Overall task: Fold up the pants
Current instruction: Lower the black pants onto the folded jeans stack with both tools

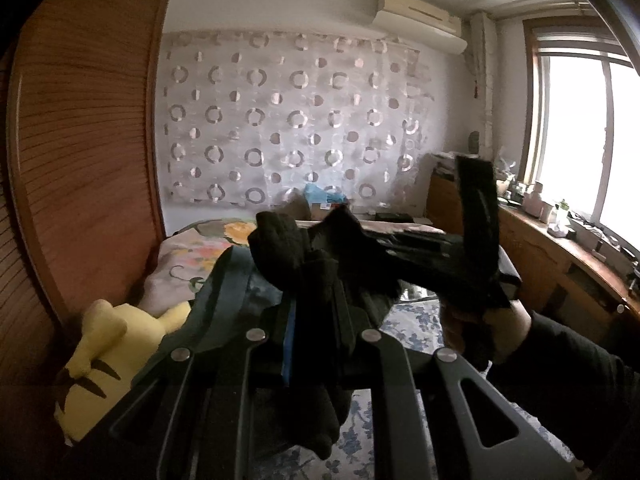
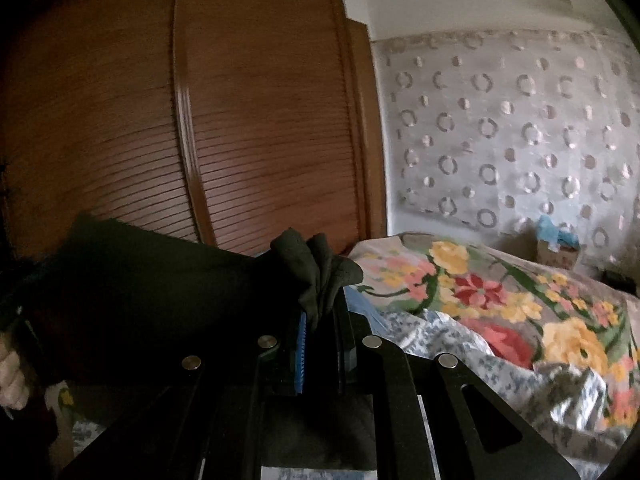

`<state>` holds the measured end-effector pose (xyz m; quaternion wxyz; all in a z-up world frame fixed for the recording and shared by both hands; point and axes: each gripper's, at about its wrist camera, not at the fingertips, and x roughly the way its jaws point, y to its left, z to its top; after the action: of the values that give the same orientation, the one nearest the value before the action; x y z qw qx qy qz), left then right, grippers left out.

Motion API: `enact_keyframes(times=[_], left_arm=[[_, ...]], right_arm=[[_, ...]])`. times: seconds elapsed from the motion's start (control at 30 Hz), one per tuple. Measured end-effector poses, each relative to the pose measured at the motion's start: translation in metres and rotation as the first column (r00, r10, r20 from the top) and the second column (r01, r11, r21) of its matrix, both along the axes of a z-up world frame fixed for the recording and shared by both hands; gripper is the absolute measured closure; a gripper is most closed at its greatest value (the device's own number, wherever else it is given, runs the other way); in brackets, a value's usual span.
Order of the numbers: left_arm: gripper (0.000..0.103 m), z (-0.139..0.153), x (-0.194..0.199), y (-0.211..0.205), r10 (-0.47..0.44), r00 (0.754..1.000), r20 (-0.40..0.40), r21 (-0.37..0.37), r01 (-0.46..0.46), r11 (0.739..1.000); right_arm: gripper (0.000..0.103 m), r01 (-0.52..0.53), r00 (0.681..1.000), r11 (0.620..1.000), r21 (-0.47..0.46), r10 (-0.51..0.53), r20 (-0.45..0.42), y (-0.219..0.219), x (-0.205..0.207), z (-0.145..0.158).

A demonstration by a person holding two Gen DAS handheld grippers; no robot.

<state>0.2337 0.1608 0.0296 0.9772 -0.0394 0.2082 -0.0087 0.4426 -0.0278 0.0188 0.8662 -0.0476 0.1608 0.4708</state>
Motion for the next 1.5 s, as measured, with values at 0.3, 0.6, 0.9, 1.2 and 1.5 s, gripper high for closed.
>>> enact_keyframes(times=[0.3,0.6,0.9,1.2,1.5], left_arm=[[0.088,-0.021,0.013,0.014,0.069,0.997,-0.033,-0.009,-0.069,0.998],[0.088,-0.047,0.022,0.028,0.197,0.976,-0.096,0.031,-0.195,0.98],[0.088,-0.065,0.021,0.039,0.255,0.958,-0.13,0.039,-0.252,0.967],[0.082,-0.066,0.015,0.037,0.258,0.953,-0.158,0.076,-0.249,0.965],[0.055,-0.069,0.01,0.038,0.211,0.961,-0.179,0.071,-0.201,0.977]], right_arm=[[0.092,-0.198,0.98,0.979,-0.038,0.198,-0.021,0.036,0.059,-0.016],[0.092,-0.247,0.968,0.968,-0.044,0.244,-0.055,0.061,0.103,-0.03],[0.092,-0.241,0.969,0.968,-0.061,0.237,-0.066,0.066,0.09,-0.03],[0.092,-0.222,0.973,0.972,-0.078,0.215,-0.085,0.075,0.081,-0.03],[0.084,-0.195,0.976,0.975,-0.105,0.182,-0.119,0.079,0.079,-0.022]])
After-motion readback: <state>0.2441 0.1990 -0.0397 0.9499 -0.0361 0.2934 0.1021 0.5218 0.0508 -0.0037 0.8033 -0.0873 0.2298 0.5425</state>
